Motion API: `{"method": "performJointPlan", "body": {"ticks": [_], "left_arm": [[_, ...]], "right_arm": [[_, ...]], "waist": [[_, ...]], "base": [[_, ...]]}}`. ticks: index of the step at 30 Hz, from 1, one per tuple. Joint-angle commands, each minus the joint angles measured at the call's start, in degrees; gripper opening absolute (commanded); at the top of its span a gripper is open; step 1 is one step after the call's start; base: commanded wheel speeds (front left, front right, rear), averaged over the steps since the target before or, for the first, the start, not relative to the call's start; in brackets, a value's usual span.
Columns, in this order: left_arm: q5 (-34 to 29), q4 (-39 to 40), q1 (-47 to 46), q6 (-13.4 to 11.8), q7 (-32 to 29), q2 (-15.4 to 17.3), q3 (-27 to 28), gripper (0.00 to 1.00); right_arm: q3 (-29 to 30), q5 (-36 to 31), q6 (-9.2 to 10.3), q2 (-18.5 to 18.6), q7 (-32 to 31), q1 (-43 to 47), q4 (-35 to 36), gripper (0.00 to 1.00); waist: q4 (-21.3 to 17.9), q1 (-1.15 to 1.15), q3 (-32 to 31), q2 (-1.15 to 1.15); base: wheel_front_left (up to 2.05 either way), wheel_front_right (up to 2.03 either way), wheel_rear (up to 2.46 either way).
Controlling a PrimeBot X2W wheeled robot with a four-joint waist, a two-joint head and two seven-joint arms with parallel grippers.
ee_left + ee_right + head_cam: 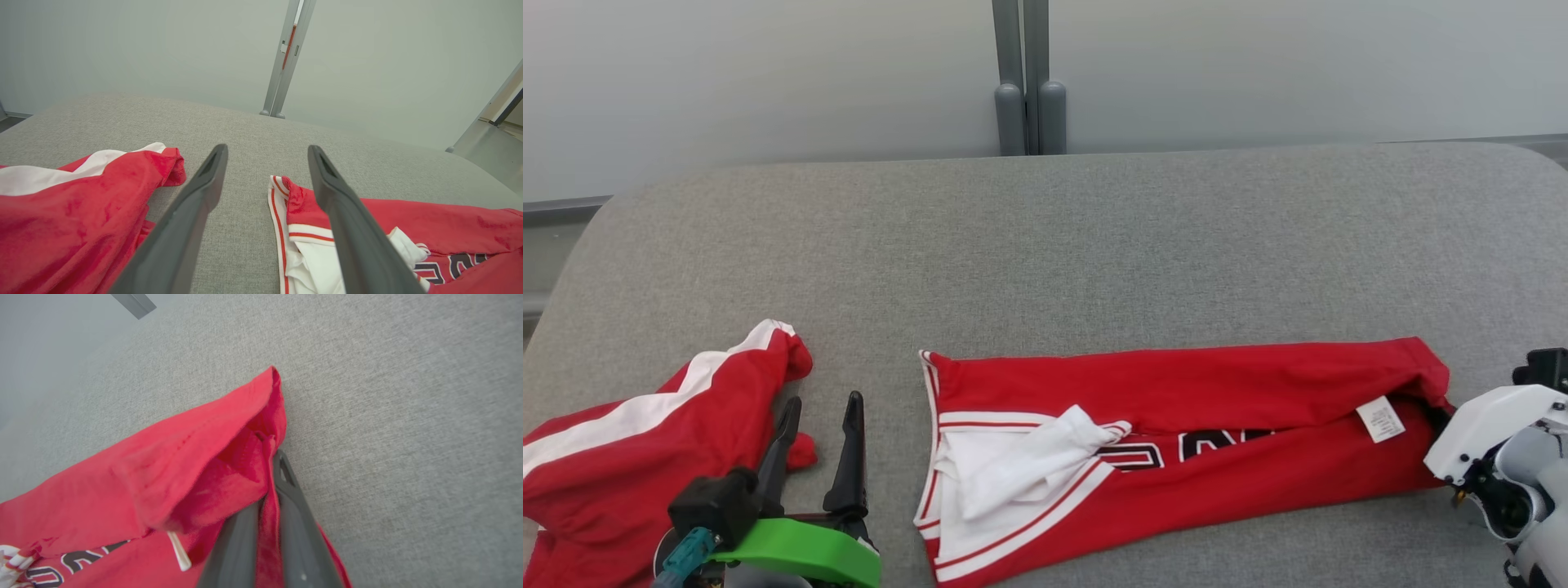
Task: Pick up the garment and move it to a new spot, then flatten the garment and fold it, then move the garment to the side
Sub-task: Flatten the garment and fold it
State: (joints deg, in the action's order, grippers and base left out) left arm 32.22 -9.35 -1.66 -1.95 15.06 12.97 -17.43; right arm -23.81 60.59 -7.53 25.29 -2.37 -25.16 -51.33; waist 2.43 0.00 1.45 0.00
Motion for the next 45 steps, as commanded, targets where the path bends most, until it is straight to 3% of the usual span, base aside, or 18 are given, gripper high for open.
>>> {"method": "performJointPlan", "body": {"ticks": [1,9,15,24,30,36,45], "left_arm": [[-0.1,0.0,0.5,0.3,0.1,-0.2,0.3,1.0],[-0.5,0.5,1.1,0.2,0.1,-0.5,1.4,1.0],[-0.6,0.6,2.3,0.1,0.1,-1.1,2.3,1.0],[-0.9,-0.4,3.3,0.5,0.1,-1.9,2.2,1.0],[-1.2,-1.2,2.6,0.6,0.1,-1.9,1.8,1.0],[-1.1,-2.1,2.0,0.9,0.0,-1.8,1.5,1.0],[-0.9,-2.8,1.1,1.2,-0.1,-1.5,1.3,1.0]], "right_arm": [[0.0,0.6,0.08,1.6,0.8,-0.7,0.1,0.0],[-2.2,-1.5,0.08,6.6,4.1,-2.4,1.7,0.0],[-4.1,-3.6,0.08,7.2,6.6,-3.0,9.2,0.0],[-5.1,-4.2,0.06,3.4,4.9,0.2,27.0,0.0],[-7.0,-5.8,0.05,-1.8,1.5,2.7,32.9,0.0],[-8.1,-8.0,0.05,-7.7,-0.3,4.7,31.0,0.0],[-8.1,-12.2,0.05,-12.9,1.0,2.2,18.8,0.0]], "waist": [[-0.3,0.0,-0.2,0.0],[-1.1,0.0,-1.3,0.0],[-0.9,0.0,-2.6,0.0],[3.3,0.0,-4.0,0.0],[8.9,0.0,-4.1,0.0],[13.9,0.0,-3.7,0.0],[17.9,0.0,-2.5,0.0]], "base": [[0.0,0.0,0.0],[0.0,0.0,0.0],[0.0,0.0,0.0],[0.0,0.0,0.0],[0.0,0.0,0.0],[0.0,0.0,0.0],[0.0,0.0,0.0]]}}
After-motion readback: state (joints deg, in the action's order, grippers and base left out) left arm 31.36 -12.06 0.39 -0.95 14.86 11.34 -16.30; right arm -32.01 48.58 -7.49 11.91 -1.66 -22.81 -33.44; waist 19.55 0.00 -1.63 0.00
